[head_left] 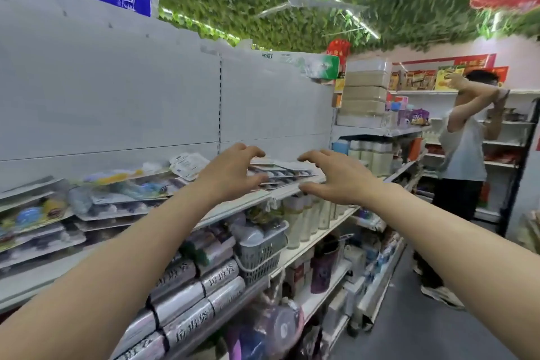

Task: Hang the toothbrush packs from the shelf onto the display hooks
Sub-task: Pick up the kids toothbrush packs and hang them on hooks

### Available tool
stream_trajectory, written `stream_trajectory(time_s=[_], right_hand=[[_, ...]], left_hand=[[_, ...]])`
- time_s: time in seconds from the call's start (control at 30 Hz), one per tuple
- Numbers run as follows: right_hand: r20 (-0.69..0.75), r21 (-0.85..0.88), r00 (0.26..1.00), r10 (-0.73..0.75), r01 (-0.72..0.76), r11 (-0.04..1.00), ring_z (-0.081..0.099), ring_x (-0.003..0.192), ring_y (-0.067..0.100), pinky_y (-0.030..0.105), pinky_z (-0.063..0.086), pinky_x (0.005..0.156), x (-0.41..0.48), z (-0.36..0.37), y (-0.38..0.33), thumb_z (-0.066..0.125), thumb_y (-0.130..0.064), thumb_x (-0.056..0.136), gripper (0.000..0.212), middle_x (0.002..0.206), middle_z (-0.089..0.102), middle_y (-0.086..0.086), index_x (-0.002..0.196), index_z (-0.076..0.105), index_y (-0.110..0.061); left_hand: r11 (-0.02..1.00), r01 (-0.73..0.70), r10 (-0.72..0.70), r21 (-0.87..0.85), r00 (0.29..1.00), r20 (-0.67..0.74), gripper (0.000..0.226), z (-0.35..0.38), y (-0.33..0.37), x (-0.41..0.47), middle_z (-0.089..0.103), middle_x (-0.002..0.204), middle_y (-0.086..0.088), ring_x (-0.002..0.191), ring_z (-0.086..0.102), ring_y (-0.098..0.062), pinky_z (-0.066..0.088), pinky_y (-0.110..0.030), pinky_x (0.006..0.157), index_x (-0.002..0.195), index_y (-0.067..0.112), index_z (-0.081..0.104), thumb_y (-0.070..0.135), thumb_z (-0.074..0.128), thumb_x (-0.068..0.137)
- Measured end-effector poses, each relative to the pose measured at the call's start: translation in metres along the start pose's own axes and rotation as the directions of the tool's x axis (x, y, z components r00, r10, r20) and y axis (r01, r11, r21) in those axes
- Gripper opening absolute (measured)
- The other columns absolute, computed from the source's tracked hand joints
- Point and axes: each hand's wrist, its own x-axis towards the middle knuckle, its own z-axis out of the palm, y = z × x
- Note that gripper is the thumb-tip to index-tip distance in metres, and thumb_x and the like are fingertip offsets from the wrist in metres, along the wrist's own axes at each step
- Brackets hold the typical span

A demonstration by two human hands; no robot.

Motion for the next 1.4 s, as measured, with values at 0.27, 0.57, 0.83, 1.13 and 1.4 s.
stream_trajectory(time_s=[0.27, 0.57, 0.83, 1.13, 1.4], right_hand=[[0.009, 0.071, 0.997, -0.074, 0.073, 0.995, 0.057, 0.119, 0.019, 0.04, 0.049, 0.096, 0.097, 0.054, 0.105, 0.06, -0.061, 0.087, 0.065, 0.137, 0.055, -0.003, 0.143, 0.042, -0.034], [0.008, 0.229, 0.968, -0.249, 0.241, 0.943, 0.054, 0.122, 0.017, 0.04, 0.046, 0.1, 0.205, 0.122, 0.193, 0.06, -0.061, 0.085, 0.063, 0.137, 0.052, -0.006, 0.141, 0.042, -0.037], [0.045, 0.352, 0.944, -0.327, 0.291, 0.889, 0.054, 0.123, 0.016, 0.043, 0.048, 0.099, 0.283, 0.168, 0.274, 0.057, -0.064, 0.086, 0.062, 0.14, 0.051, -0.007, 0.14, 0.044, -0.037], [0.16, 0.487, 0.938, -0.307, 0.195, 0.851, 0.056, 0.121, 0.02, 0.041, 0.045, 0.101, 0.323, 0.236, 0.294, 0.057, -0.067, 0.087, 0.064, 0.138, 0.056, 0.0, 0.138, 0.048, -0.03], [0.194, 0.511, 0.937, -0.291, 0.156, 0.845, 0.058, 0.118, 0.02, 0.041, 0.05, 0.096, 0.334, 0.241, 0.26, 0.054, -0.08, 0.078, 0.079, 0.136, 0.058, -0.001, 0.138, 0.05, -0.028]], left_hand=[[0.992, 0.102, -0.106, 0.076, 0.993, 0.053, 0.053, 0.071, -0.009, 0.101, 0.052, 0.135, -0.004, 0.125, 0.051, -0.023, 0.04, -0.037, 0.105, 0.137, 0.026, 0.051, 0.047, 0.063, 0.09], [0.905, 0.376, -0.381, 0.197, 0.924, -0.016, 0.054, 0.121, -0.026, 0.158, 0.05, 0.139, -0.003, 0.124, 0.051, -0.022, 0.04, -0.037, 0.105, 0.139, 0.023, 0.049, 0.047, 0.061, 0.092], [0.765, 0.597, -0.592, 0.241, 0.8, -0.102, 0.05, 0.169, -0.015, 0.211, 0.054, 0.133, -0.005, 0.12, 0.053, -0.022, 0.04, -0.033, 0.097, 0.138, 0.023, 0.05, 0.045, 0.059, 0.094], [0.722, 0.641, -0.634, 0.259, 0.763, -0.121, 0.058, 0.218, -0.047, 0.26, 0.055, 0.135, -0.008, 0.126, 0.048, -0.026, 0.041, -0.04, 0.104, 0.138, 0.023, 0.052, 0.057, 0.056, 0.092], [0.724, 0.64, -0.643, 0.257, 0.761, -0.083, 0.066, 0.254, -0.076, 0.289, 0.052, 0.145, -0.006, 0.134, 0.043, -0.029, 0.037, -0.046, 0.11, 0.145, 0.032, 0.045, 0.068, 0.049, 0.089]])
